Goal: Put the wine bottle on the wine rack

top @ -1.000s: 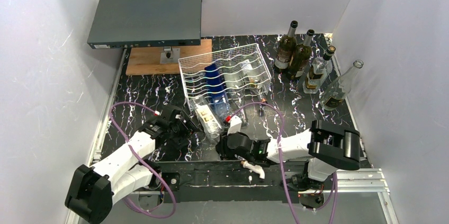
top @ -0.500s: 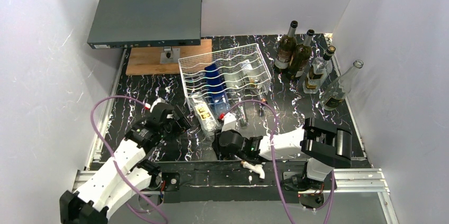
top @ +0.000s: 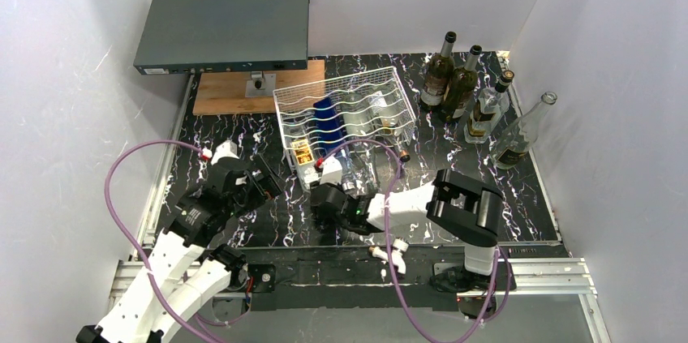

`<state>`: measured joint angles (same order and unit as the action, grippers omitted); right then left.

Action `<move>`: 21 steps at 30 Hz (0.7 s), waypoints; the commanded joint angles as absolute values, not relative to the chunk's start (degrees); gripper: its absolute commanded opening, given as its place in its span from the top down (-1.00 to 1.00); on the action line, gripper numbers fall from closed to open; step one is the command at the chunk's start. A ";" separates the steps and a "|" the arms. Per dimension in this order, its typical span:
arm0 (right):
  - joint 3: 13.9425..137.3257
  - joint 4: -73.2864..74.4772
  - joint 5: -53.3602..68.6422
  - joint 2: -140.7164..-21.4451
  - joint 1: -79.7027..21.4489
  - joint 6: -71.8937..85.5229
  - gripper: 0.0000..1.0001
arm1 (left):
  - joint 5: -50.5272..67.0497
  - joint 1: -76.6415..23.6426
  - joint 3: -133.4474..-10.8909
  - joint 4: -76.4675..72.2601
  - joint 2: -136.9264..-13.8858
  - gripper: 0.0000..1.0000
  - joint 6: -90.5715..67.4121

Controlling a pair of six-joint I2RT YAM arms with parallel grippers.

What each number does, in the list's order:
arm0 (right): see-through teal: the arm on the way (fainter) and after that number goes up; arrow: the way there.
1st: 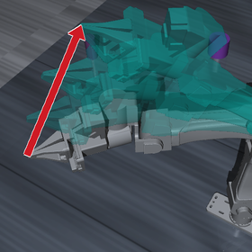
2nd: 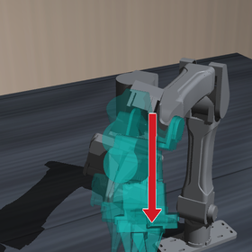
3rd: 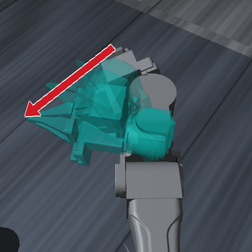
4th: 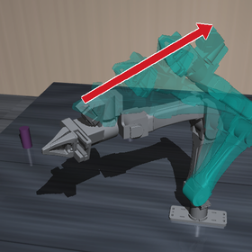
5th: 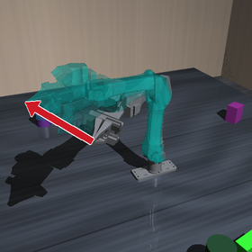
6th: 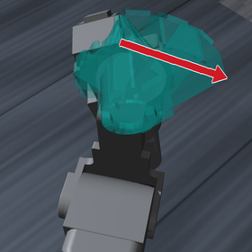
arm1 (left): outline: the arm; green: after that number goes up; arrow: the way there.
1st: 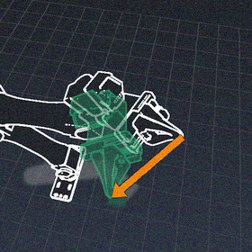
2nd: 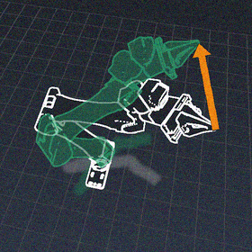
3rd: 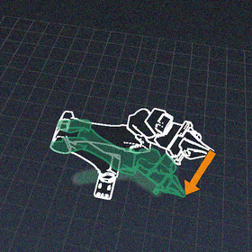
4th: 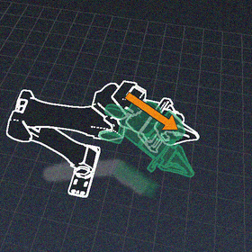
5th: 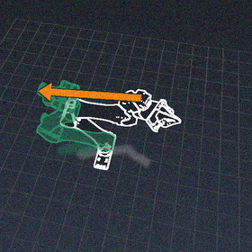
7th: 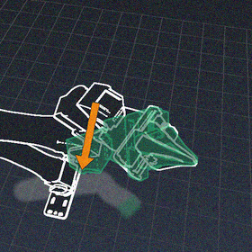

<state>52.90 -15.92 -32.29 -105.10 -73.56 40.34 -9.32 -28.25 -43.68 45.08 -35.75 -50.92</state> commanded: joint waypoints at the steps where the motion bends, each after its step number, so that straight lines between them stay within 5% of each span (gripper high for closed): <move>1: 58.22 -16.57 -33.91 -107.31 -71.69 40.22 0.97 | -12.68 -28.39 -45.85 49.38 -33.92 -0.97 -48.20; 19: 69.82 -13.35 -36.31 -114.59 -66.85 42.42 0.97 | -14.06 -28.40 -47.38 51.91 -31.08 -0.97 -46.48; 21: 69.76 -12.81 -36.48 -114.55 -66.44 43.51 0.81 | -13.89 -28.39 -47.14 52.00 -30.88 -0.97 -46.63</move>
